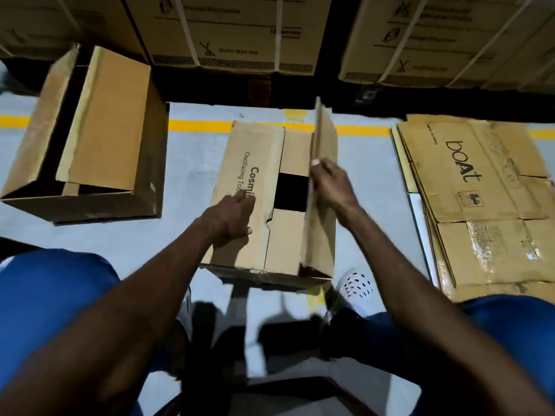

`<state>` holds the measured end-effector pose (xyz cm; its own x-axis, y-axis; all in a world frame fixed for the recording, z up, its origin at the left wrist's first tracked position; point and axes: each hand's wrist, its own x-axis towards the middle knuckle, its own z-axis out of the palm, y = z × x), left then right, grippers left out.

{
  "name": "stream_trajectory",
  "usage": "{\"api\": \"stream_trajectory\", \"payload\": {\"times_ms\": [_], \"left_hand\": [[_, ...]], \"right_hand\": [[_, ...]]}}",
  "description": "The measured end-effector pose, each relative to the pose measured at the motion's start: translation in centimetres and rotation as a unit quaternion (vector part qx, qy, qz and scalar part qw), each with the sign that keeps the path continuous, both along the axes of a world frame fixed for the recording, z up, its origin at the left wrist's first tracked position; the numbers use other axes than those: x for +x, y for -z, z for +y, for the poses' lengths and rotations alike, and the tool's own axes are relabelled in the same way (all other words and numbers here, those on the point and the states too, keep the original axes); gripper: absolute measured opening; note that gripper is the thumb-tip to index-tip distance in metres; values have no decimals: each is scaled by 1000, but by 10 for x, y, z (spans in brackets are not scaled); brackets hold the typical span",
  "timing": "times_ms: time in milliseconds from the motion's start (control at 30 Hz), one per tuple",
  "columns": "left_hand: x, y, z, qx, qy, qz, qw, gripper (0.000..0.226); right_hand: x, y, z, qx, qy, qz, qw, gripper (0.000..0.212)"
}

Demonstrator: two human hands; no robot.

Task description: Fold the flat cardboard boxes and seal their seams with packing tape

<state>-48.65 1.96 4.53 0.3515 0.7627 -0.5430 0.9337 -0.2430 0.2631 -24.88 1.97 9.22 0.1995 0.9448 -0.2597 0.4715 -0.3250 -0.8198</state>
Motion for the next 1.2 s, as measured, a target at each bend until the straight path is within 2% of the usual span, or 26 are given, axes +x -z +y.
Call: {"api": "stream_trajectory", "payload": {"times_ms": [33, 100, 133, 200, 300, 367, 400, 433, 533, 600, 633, 733, 900, 1000, 1100, 1200], "left_hand": [[-1, 1, -5, 14, -25, -10, 1000, 81], [-3, 6, -15, 49, -87, -30, 995, 86], [-6, 13, -20, 66, -133, -43, 988, 90], [-15, 22, -32, 53, -254, -84, 962, 104], [-31, 39, -54, -33, -386, -259, 885, 122], [-41, 52, -64, -70, -465, -315, 824, 137], [-41, 51, -68, -84, -493, -314, 807, 138], [-41, 50, -69, -97, -505, -301, 803, 129], [-37, 41, -68, -89, -496, -303, 809, 82], [-36, 37, -66, -61, -491, -315, 810, 68], [-37, 34, -65, -54, -494, -309, 811, 68], [-43, 21, -58, -41, -500, -292, 814, 86], [-79, -18, -43, 17, -497, -314, 809, 97], [-124, -58, -29, 76, -494, -338, 797, 93], [-178, -114, -11, 149, -460, -347, 804, 104], [-240, -167, 0, 194, -428, -376, 799, 90]], "right_hand": [[-5, 14, -8, -11, -41, -17, 999, 46], [-10, 39, -26, -76, -89, -96, 989, 65], [-11, 45, -38, -117, -88, -133, 980, 75], [-8, 59, -61, -163, -40, -145, 975, 96], [-1, 79, -86, -196, 90, -26, 976, 131], [3, 86, -87, -212, 145, 52, 965, 145], [4, 88, -84, -214, 156, 78, 961, 144], [6, 91, -81, -209, 161, 92, 960, 139], [3, 88, -80, -193, 158, 79, 965, 117], [0, 85, -81, -185, 154, 53, 969, 103], [-1, 84, -79, -178, 152, 43, 971, 98], [-5, 74, -70, -154, 149, 30, 976, 90], [-35, 41, -51, -87, 122, 53, 987, 92], [-73, 11, -33, -2, 51, 81, 995, 94], [-118, -26, -8, 89, -41, 107, 989, 100], [-169, -64, 15, 140, -109, 138, 974, 96]]}}
